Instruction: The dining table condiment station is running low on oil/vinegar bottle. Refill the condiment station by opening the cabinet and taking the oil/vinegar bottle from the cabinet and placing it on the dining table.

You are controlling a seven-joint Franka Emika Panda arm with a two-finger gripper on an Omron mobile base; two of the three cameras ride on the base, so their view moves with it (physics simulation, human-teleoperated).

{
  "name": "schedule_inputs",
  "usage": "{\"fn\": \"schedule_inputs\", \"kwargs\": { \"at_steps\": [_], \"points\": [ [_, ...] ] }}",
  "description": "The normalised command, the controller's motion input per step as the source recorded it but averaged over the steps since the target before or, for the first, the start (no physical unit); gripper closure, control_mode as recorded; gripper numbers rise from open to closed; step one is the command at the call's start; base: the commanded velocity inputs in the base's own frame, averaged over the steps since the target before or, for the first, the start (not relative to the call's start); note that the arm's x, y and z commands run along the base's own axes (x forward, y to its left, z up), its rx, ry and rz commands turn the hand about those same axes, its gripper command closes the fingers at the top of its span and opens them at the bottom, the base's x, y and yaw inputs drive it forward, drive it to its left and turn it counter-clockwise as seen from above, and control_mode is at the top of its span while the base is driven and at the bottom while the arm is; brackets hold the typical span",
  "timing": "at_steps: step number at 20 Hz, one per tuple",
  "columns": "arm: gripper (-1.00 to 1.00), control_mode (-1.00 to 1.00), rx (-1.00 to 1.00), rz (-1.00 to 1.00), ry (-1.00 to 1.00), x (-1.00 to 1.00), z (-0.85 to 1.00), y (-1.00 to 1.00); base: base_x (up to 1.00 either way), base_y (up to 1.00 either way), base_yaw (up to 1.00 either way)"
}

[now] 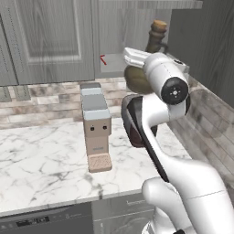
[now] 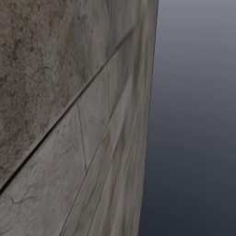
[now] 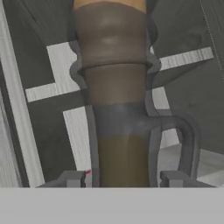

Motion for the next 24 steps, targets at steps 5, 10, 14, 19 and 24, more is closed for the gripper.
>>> {"fn": "schedule_inputs", "kwargs": {
  "at_steps": [5, 10, 14, 19, 24],
  "points": [
    [1.0, -1.0, -0.05, 0.0, -0.08, -0.62, -0.01, 0.28, 0.0, 0.0, 0.0],
    [1.0, 1.0, 0.0, 0.0, 0.0, 0.0, 0.0, 0.0, -0.8, 0.6, 0.08],
    [1.0, 1.0, 0.0, 0.0, 0.0, 0.0, 0.0, 0.0, -0.44, 0.7, 0.22],
    [1.0, 1.0, 0.0, 0.0, 0.0, 0.0, 0.0, 0.0, -0.13, 0.81, 0.33],
    [1.0, 1.0, 0.0, 0.0, 0.0, 0.0, 0.0, 0.0, -0.01, 0.83, 0.38]
  ]
}}
